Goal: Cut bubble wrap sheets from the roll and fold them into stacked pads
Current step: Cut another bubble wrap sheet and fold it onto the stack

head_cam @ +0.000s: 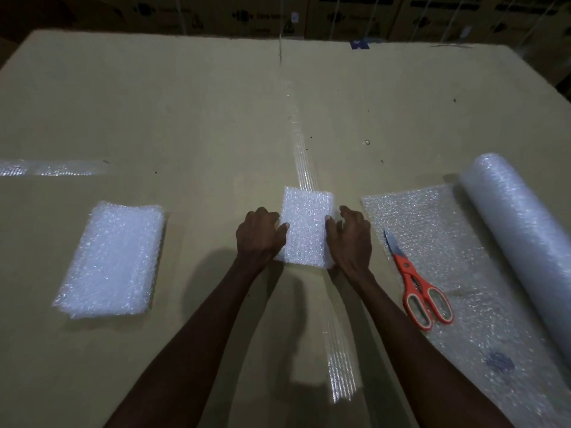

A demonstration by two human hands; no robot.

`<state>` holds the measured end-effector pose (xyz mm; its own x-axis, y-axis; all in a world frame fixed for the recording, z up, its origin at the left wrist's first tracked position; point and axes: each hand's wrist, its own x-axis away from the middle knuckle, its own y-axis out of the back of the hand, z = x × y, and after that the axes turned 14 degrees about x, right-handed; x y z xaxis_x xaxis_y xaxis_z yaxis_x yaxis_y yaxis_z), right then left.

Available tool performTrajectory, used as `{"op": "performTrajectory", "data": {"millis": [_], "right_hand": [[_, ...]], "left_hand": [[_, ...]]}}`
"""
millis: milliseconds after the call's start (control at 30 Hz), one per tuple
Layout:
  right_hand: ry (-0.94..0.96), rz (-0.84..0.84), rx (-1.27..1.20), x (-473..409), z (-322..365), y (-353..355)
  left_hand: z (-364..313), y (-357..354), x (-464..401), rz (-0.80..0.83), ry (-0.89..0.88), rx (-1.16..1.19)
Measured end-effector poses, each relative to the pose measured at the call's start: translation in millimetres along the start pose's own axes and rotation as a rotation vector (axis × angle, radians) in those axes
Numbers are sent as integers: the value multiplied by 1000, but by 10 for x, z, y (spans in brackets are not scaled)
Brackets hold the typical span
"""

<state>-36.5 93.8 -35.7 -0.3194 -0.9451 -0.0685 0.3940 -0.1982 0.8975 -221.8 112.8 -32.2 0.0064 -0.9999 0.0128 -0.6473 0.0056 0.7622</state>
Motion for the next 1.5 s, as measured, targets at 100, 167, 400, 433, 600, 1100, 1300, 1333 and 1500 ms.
{"op": "performTrajectory", "data": {"millis": [100,167,400,433,600,1100,1300,1333,1500], "right_hand": [[-106,38,-28,-101,-4,-41],[-175,73,-91,-120,77,6],[-254,298,-593,-117,265,156],[-241,325,-675,-85,286,218],[-70,445,-871,80,358,636],[2,555,-965,699,285,954],[-7,557,-925,922,453,843],[-8,559,-917,951,524,815],[3,555,-901,1104,1115,597]], "left_hand": [[-54,-29,-54,15,45,-19],[-65,-32,-54,2,47,-12],[54,-48,64,-3,39,101],[52,-22,96,4,48,141],[-77,230,334,89,19,768],[-66,741,1311,-69,227,1202],[190,969,1335,-82,257,1225],[257,1031,1337,-88,260,1222],[671,1499,1338,-89,254,1190]]}}
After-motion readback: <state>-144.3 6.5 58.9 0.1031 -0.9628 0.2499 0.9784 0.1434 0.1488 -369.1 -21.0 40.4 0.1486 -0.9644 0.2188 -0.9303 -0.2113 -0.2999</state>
